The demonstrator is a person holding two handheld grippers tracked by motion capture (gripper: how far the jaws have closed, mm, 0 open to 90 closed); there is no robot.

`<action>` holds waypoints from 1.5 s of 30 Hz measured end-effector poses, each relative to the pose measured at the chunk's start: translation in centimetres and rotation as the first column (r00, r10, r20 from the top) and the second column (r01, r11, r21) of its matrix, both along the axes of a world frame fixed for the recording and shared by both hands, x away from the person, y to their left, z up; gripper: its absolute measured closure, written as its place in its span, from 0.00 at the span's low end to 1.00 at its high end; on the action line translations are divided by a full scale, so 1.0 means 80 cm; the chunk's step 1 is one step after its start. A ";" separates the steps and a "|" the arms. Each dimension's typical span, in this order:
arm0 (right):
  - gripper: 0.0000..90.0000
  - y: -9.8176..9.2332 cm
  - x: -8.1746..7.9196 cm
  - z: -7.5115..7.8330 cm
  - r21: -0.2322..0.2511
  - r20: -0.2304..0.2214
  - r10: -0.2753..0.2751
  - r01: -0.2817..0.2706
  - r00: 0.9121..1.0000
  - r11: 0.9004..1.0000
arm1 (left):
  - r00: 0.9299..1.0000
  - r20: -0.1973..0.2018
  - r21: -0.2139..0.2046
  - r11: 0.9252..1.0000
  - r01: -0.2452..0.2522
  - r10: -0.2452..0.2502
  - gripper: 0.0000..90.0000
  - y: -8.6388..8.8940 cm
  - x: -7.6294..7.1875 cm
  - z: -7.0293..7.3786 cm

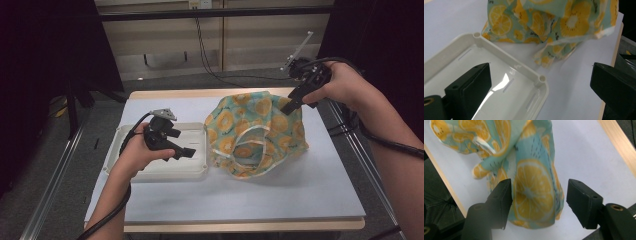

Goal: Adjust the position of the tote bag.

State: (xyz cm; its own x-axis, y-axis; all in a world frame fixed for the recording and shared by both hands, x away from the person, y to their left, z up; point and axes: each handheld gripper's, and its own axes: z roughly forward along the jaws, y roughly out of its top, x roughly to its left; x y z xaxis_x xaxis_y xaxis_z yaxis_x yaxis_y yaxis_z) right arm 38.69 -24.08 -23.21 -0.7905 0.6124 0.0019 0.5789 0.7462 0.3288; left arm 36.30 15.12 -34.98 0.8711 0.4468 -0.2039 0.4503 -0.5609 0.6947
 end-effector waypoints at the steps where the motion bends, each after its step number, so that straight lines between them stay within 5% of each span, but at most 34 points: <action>1: 0.44 -0.001 -0.002 -0.001 0.004 -0.005 -0.004 0.004 1.000 1.000 | 1.000 0.008 0.007 1.000 0.009 -0.009 0.03 -0.002 0.002 0.003; 6: 0.47 -0.007 -0.006 -0.010 0.007 -0.016 -0.023 0.023 1.000 1.000 | 1.000 0.014 0.008 1.000 0.028 -0.028 0.02 -0.014 0.006 0.012; 11: 0.51 -0.009 -0.010 -0.012 0.012 -0.016 -0.025 0.025 1.000 1.000 | 0.998 0.033 0.000 0.999 0.044 -0.044 0.11 -0.024 0.011 0.022; 13: 0.54 -0.011 -0.011 -0.011 0.014 -0.012 -0.040 0.040 0.999 0.999 | 0.998 0.032 -0.019 0.998 0.055 -0.055 0.17 -0.028 0.011 0.025; 16: 0.65 -0.013 -0.012 -0.011 0.010 -0.006 -0.049 0.049 0.999 0.999 | 0.994 0.065 0.035 0.995 0.088 -0.090 0.23 -0.033 0.015 0.031; 26: 0.88 -0.024 -0.012 -0.010 0.014 -0.008 -0.079 0.079 0.997 0.997 | 0.989 0.093 0.013 0.993 0.114 -0.114 0.42 -0.048 0.023 0.054; 33: 0.96 -0.031 -0.014 -0.009 0.019 -0.037 -0.107 0.108 0.994 0.994 | 0.984 0.110 0.036 0.990 0.138 -0.141 0.50 -0.064 0.029 0.059; 36: 0.97 -0.032 -0.015 -0.007 0.021 -0.038 -0.109 0.110 0.993 0.994 | 0.978 0.122 0.042 0.985 0.165 -0.169 0.69 -0.071 0.033 0.061; 39: 0.98 -0.032 -0.014 -0.007 0.027 -0.039 -0.113 0.114 0.993 0.993 | 0.983 0.100 0.028 0.988 0.152 -0.154 0.84 -0.073 0.035 0.063; 45: 0.99 -0.039 -0.017 -0.003 0.047 -0.040 -0.119 0.121 0.992 0.992 | 0.985 0.094 0.044 0.989 0.141 -0.145 0.95 -0.071 0.038 0.072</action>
State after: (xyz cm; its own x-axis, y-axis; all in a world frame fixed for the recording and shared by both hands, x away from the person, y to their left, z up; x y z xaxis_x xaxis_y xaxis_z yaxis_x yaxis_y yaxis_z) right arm 37.32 -27.21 -23.45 -0.7103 0.7012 0.0617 0.6755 0.6543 0.3401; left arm 39.33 9.44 -29.24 0.9412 0.3221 -0.1016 0.2958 -0.6409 0.7083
